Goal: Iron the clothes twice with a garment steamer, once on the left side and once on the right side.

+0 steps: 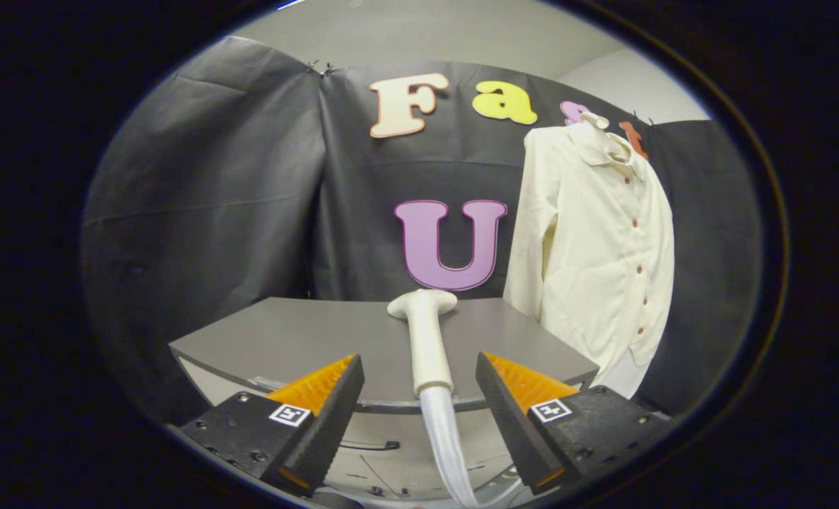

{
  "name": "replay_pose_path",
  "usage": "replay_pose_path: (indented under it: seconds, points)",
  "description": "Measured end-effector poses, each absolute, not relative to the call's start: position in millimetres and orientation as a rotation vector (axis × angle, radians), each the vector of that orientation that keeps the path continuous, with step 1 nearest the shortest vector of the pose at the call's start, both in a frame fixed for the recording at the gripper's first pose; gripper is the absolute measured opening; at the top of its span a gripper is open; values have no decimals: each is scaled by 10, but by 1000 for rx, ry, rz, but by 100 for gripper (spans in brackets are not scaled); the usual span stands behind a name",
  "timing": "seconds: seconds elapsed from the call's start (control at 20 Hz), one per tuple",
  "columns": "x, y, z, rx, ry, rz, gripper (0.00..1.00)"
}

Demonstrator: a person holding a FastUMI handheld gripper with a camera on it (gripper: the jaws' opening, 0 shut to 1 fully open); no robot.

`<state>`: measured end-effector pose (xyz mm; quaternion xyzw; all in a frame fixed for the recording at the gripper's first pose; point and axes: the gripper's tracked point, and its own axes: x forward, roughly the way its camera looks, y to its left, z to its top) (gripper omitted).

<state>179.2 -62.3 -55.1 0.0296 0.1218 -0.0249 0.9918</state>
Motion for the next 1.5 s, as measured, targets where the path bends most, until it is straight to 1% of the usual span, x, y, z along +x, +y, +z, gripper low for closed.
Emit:
replay_pose_path:
  seconds: [0.1,0.35,0.55,0.75,0.85,1.1,1.35,1.5]
  points:
    - [1940,-609,-606,72,272,-45,97]
    - [2281,-625,-776,71,342,-43,91]
    - [2479,-623,-858,69,368,-51,75]
    - [2587,-709,-993,36,389,-94,58]
    - [2592,-710,-1045,43,407,-92,49]
    - [2590,-740,-1053,56,394,-102,43]
    - [2597,-714,-1036,16,366,-85,42]
    - [2584,-743,-1006,-26,348,-101,41]
